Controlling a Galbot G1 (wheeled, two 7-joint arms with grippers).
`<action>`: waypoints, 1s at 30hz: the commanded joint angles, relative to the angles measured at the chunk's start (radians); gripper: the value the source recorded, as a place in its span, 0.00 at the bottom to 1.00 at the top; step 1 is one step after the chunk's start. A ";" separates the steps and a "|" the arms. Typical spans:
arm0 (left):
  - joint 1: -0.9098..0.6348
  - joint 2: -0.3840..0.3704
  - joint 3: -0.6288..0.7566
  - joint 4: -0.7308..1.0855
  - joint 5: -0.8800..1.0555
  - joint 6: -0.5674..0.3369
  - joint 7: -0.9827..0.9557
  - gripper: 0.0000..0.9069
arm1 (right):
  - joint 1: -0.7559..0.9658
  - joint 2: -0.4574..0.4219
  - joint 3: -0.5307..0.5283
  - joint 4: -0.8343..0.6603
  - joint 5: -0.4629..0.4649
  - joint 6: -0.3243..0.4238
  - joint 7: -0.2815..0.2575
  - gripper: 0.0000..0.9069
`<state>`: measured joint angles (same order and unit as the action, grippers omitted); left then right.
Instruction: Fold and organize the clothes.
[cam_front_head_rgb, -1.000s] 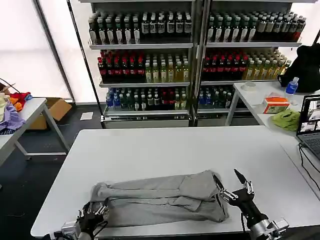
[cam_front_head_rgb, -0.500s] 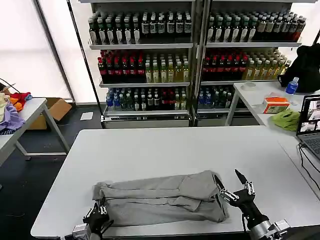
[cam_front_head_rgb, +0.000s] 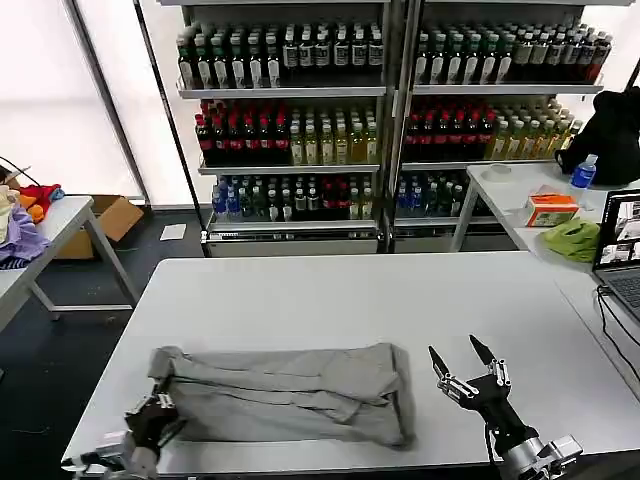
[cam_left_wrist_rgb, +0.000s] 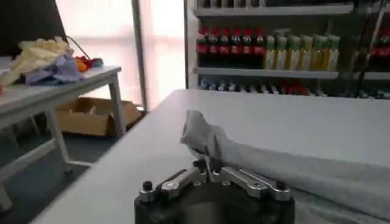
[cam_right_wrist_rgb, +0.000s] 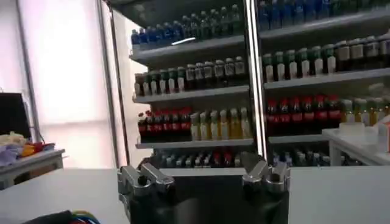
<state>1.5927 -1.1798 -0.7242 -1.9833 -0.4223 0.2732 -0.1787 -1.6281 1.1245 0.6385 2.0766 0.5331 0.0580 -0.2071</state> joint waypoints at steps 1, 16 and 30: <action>-0.009 0.405 -0.394 0.250 -0.089 0.005 0.333 0.00 | -0.003 -0.002 -0.004 0.007 0.003 0.000 0.001 1.00; -0.163 0.201 0.347 -0.244 -0.339 0.091 0.195 0.00 | -0.014 0.006 -0.010 -0.031 -0.012 0.015 -0.007 1.00; -0.255 0.064 0.615 -0.031 -0.146 0.068 0.252 0.00 | -0.058 0.028 0.023 -0.054 0.015 0.026 -0.011 1.00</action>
<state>1.4194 -1.0231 -0.3761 -2.0743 -0.6309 0.3332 0.0527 -1.6656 1.1367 0.6531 2.0350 0.5389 0.0792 -0.2145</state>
